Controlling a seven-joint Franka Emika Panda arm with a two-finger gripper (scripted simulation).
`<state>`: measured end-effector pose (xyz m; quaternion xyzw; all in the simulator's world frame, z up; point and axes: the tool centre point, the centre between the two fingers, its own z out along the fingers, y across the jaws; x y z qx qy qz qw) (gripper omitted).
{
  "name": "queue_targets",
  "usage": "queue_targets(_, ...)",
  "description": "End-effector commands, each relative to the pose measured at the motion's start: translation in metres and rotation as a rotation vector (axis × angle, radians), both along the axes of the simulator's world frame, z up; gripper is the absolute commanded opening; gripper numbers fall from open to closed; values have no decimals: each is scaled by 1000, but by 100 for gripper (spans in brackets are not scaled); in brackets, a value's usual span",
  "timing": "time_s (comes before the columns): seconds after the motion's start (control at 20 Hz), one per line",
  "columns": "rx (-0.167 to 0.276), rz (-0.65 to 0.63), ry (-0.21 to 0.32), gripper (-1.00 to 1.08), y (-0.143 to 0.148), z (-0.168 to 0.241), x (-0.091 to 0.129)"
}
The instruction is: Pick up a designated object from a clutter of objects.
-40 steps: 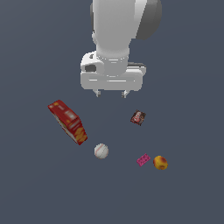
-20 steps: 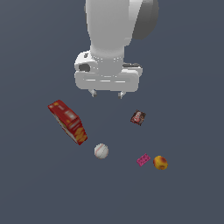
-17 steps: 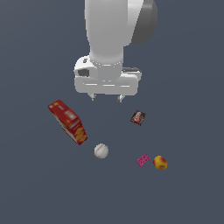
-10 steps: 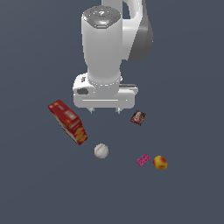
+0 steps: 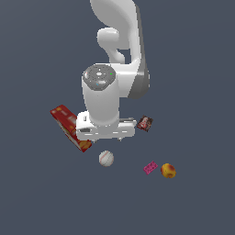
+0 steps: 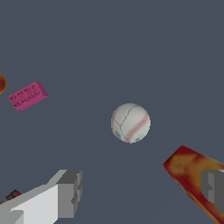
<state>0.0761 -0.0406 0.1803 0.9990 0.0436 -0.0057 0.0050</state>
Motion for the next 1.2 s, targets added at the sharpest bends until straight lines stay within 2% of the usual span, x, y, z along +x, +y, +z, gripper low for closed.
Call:
queue_targets(0.0, 3, 19, -4, 100, -4, -21, 9)
queue_targets(0.45, 10, 59, -9, 100, -12, -72, 24)
queue_targets(1.15, 11, 65, -9, 100, -13, -101, 25)
